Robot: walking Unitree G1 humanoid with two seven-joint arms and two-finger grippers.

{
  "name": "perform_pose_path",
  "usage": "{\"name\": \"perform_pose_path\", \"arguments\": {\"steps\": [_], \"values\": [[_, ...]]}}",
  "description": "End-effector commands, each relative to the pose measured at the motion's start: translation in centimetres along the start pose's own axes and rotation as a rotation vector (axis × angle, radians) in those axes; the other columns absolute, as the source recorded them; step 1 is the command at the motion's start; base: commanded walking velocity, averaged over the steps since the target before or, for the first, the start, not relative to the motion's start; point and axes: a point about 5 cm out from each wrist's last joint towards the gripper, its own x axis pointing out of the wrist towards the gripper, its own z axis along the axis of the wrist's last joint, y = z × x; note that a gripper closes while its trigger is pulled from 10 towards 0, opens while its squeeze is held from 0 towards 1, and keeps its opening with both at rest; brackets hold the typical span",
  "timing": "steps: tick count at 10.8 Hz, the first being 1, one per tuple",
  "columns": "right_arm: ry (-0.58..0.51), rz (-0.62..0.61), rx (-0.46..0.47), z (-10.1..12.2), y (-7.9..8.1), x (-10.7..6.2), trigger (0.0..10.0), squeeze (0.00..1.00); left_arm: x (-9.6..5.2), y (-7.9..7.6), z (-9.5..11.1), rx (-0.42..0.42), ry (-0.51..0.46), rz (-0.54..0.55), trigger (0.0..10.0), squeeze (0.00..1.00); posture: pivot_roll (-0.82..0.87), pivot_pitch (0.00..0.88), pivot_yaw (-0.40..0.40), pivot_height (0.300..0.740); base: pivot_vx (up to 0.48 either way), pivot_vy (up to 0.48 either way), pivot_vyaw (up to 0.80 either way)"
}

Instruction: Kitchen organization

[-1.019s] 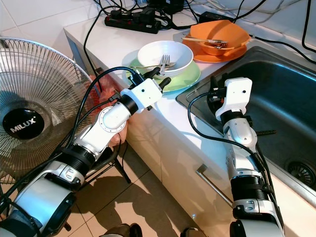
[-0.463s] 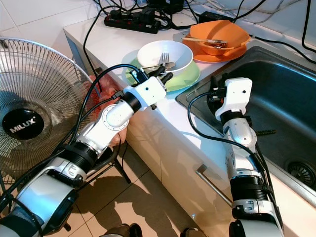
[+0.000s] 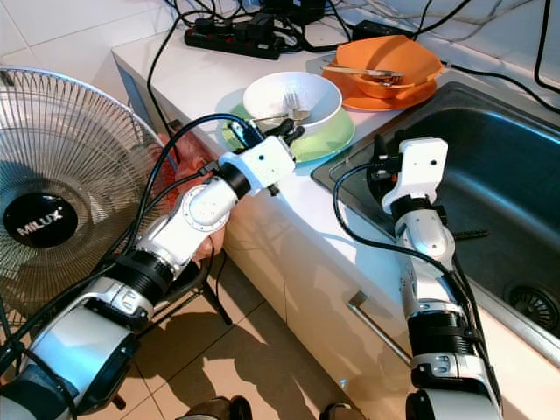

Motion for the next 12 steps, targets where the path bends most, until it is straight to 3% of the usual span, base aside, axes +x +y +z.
{"name": "perform_pose_path", "arguments": {"steps": [1, 3, 7, 9, 10, 12], "values": [[0.027, 0.01, 0.006, -0.7, 0.6, -0.3, 10.0, 0.0, 0.5, 0.9, 1.0, 0.003, -0.054, 0.034, 0.0, 0.0, -0.03, 0.104, 0.077, 0.74, 0.0, 0.0, 0.0], [0.027, 0.011, 0.007, -0.7, 0.6, -0.2, 10.0, 0.0, 0.6, 1.4, 1.8, -0.048, -0.101, 0.081, 0.0, 0.0, -0.02, 0.099, 0.076, 0.74, 0.0, 0.0, 0.0], [0.029, 0.01, 0.01, -0.8, 0.7, -0.2, 10.0, 0.0, 0.7, 2.9, 3.5, -0.027, -0.19, 0.148, 0.0, 0.0, -0.02, 0.103, 0.073, 0.74, 0.0, 0.0, 0.0], [0.028, 0.007, 0.009, -0.8, 0.6, -0.2, 10.0, 0.0, 1.0, 4.3, 4.7, -0.124, -0.238, 0.215, 0.0, 0.0, -0.02, 0.103, 0.074, 0.74, 0.0, 0.0, 0.0], [0.026, 0.005, 0.007, -0.7, 0.5, -0.2, 10.0, 0.0, 1.1, 5.0, 5.4, -0.219, -0.273, 0.237, 0.0, 0.0, -0.02, 0.103, 0.074, 0.74, 0.0, 0.0, 0.0], [0.023, 0.002, 0.004, -0.7, 0.4, -0.2, 10.0, 0.0, 1.3, 5.4, 6.4, -0.326, -0.317, 0.222, 0.0, 0.0, -0.02, 0.103, 0.074, 0.74, 0.0, 0.0, 0.0]]}}
